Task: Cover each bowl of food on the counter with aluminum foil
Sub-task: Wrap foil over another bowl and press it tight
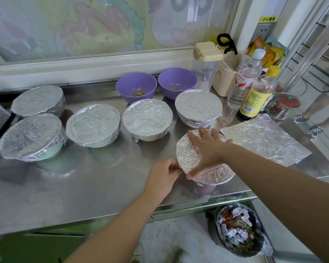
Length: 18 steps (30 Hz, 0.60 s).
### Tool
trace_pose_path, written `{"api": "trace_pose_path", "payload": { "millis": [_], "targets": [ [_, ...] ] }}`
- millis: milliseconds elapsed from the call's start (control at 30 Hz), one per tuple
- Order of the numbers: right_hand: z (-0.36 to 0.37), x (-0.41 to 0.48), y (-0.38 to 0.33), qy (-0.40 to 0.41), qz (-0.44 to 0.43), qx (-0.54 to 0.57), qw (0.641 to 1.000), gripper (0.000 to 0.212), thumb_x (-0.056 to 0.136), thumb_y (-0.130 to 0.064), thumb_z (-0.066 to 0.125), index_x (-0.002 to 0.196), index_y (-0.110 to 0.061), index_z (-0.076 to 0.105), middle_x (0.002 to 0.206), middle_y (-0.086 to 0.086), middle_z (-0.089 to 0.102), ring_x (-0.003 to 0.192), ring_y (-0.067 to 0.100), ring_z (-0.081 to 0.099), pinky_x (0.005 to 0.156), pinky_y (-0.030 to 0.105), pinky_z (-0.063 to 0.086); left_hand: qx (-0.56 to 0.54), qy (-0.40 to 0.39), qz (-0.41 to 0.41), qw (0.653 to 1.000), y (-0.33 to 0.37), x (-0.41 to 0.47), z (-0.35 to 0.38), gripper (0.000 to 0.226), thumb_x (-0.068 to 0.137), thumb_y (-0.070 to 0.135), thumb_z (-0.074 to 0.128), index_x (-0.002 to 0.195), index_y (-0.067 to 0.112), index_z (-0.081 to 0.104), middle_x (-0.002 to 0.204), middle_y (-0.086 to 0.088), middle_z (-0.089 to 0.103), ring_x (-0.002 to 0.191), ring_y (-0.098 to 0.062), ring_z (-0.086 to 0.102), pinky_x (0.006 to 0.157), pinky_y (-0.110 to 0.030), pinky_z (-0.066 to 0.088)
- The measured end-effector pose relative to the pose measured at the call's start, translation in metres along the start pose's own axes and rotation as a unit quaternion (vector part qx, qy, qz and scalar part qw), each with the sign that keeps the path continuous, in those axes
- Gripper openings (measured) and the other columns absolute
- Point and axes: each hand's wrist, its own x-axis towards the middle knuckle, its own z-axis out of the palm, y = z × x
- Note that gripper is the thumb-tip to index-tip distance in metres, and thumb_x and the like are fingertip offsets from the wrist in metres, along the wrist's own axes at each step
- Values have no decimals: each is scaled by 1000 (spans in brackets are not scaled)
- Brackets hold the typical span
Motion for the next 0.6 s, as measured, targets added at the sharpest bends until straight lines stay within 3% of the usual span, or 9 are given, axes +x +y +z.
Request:
{"api": "trace_pose_path", "payload": {
  "millis": [200, 267, 433, 600],
  "targets": [
    [1, 2, 1, 3, -4, 3, 1000, 154, 44, -90, 74, 151, -46, -29, 161, -3, -37, 147, 41, -32, 105, 85, 0, 45, -80, 41, 995, 4, 18, -19, 19, 81, 16, 79, 78, 24, 62, 68, 17, 60, 63, 16, 55, 62, -7, 39],
    [1, 2, 1, 3, -4, 3, 1000, 155, 43, -90, 74, 151, -46, -28, 161, -3, -37, 147, 41, -32, 105, 84, -1, 46, -89, 46, 994, 3, 24, -22, 18, 79, 19, 81, 83, 25, 64, 76, 14, 67, 70, 11, 60, 66, -8, 42],
    [2, 2, 1, 4, -5, 4, 1000, 155, 43, -90, 74, 151, -46, -29, 161, -3, -37, 147, 41, -32, 106, 85, -1, 60, -148, 17, 987, 1, 39, -22, 28, 74, 26, 85, 87, 29, 60, 92, 8, 72, 88, -9, 69, 85, -33, 55],
    [2, 2, 1, 3, -4, 0, 1000, 155, 44, -90, 73, 151, -45, -29, 162, -3, -36, 146, 41, -33, 106, 85, -1, 27, -219, -10, 975, 7, 46, -15, 50, 74, 14, 86, 115, 26, 59, 102, 10, 72, 96, -6, 67, 90, -26, 52]
  ]
}}
